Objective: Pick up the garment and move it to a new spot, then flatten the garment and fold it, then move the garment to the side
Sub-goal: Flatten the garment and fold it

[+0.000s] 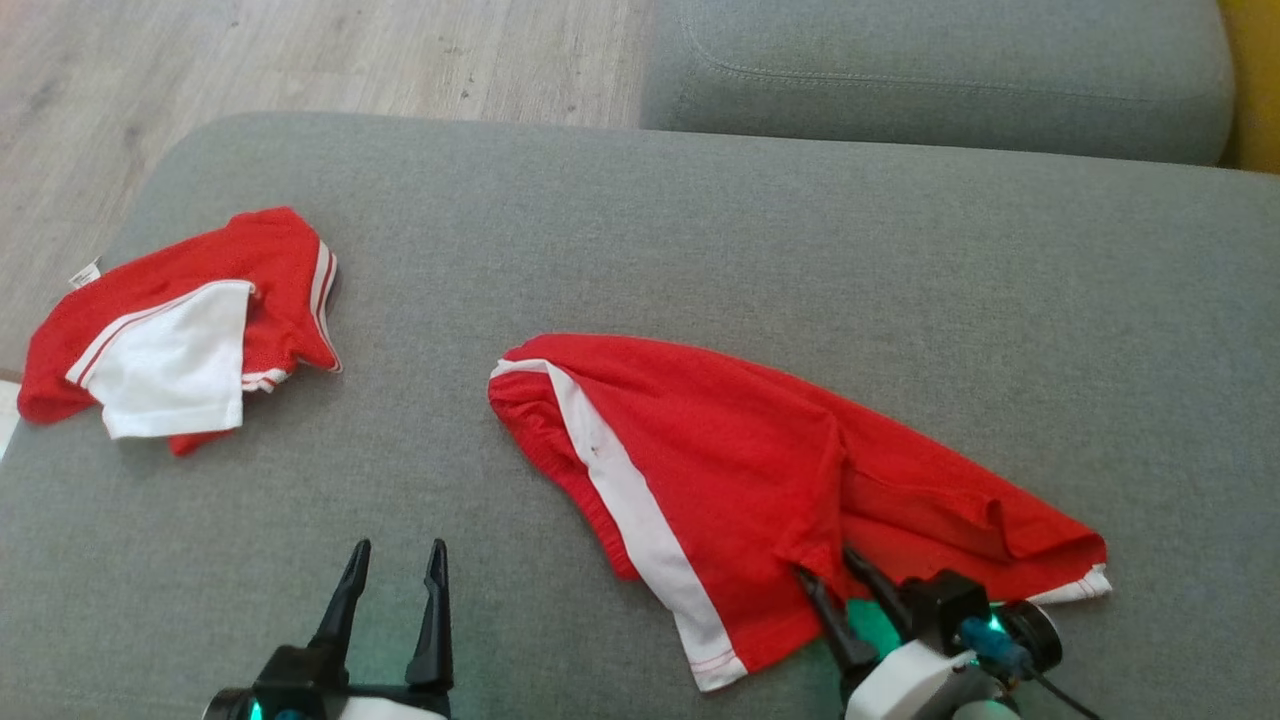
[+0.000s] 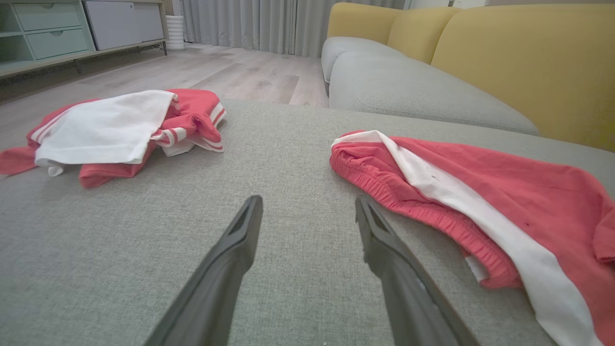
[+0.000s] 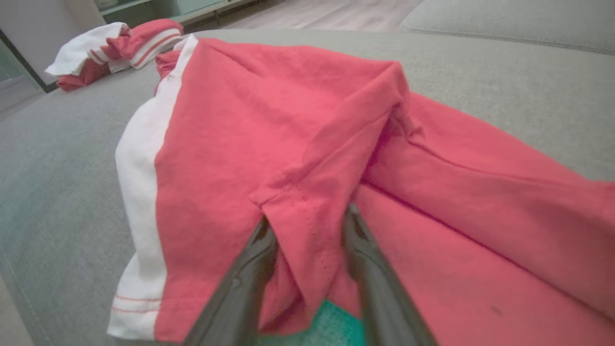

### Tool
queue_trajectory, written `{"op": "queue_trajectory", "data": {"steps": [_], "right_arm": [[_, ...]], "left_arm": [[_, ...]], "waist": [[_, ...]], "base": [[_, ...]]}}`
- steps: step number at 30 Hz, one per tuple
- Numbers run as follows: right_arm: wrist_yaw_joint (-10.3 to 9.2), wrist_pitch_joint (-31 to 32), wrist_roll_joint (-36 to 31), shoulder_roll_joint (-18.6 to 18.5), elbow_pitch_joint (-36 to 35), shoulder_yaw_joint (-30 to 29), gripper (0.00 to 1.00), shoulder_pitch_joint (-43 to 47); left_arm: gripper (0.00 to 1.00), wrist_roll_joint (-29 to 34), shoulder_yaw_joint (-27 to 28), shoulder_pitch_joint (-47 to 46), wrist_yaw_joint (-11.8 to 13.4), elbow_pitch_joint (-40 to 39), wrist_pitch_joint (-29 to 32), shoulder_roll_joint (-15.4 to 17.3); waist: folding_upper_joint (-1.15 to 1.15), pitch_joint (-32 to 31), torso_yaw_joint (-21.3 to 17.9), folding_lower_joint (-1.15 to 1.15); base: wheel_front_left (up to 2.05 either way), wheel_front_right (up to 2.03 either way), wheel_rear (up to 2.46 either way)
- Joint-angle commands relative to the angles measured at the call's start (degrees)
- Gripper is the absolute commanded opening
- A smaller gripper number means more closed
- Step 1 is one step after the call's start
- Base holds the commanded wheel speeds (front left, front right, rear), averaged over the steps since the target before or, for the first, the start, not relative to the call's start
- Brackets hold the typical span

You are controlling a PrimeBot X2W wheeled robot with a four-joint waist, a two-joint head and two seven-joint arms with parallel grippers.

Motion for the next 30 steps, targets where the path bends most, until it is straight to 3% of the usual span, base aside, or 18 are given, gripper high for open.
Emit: {"op": "queue_trajectory", "data": {"steps": [1, 5, 9, 17, 18, 19, 20, 25, 30], "right_arm": [[-0.04, -0.4, -0.3, 0.7, -1.8, 0.7, 0.0, -1.6], [-0.04, -0.4, 0.8, 0.9, -4.9, -1.2, 0.0, -1.1], [-0.04, -0.4, 2.9, 0.4, -10.0, -9.4, 0.0, -2.5], [-0.04, -0.4, 2.7, -5.3, -5.0, -16.4, 0.02, -10.4], [-0.04, -0.4, 2.5, -5.9, -4.1, -17.0, 0.25, -11.5], [-0.04, -0.4, 2.2, -6.3, -3.6, -17.9, 0.87, -12.6], [-0.04, -0.4, 1.7, -6.6, -3.4, -19.1, 1.0, -13.6], [-0.04, -0.4, -2.1, -5.0, -5.1, -25.1, 1.0, -15.4], [-0.04, -0.4, -3.1, -2.1, -9.2, -24.0, 1.0, -10.4]], "left_arm": [[1.0, -0.5, 1.8, -2.1, 0.3, -1.4, -0.6, 0.0], [1.0, -0.4, 2.2, -1.8, 0.2, -1.4, -0.6, 0.0], [1.0, -0.5, 1.8, -1.7, 0.1, -1.6, -0.6, 0.0], [1.0, -0.2, 0.3, -1.8, -0.5, -0.7, -0.6, 0.0], [1.0, -0.2, 0.2, -1.8, -0.5, -0.6, -0.6, 0.0], [1.0, 0.0, 0.1, -1.8, -0.6, -0.5, -0.6, 0.0], [1.0, 0.1, 0.1, -1.7, -0.6, -0.3, -0.6, 0.0], [1.0, 0.5, 1.2, -0.8, -0.3, -0.1, -0.6, 0.0], [1.0, 0.7, 2.7, -0.4, 0.5, -0.9, -0.6, 0.0]], "waist": [[0.0, 0.0, 0.0, 0.0], [0.0, -0.1, -0.5, 0.0], [0.0, -0.3, -1.2, 0.0], [0.0, -0.8, -1.0, 0.0], [0.0, -0.9, -0.9, 0.0], [0.0, -0.9, -0.9, 0.0], [0.0, -1.0, -1.1, 0.0], [0.0, -2.2, -2.4, 0.0], [0.0, -3.4, -4.1, 0.0]], "base": [[0.0, 0.0, 0.0], [0.0, 0.0, 0.0], [0.0, 0.0, 0.0], [0.0, 0.0, 0.0], [0.0, 0.0, 0.0], [0.0, 0.0, 0.0], [0.0, 0.0, 0.0], [0.0, 0.0, 0.0], [0.0, 0.0, 0.0]]}}
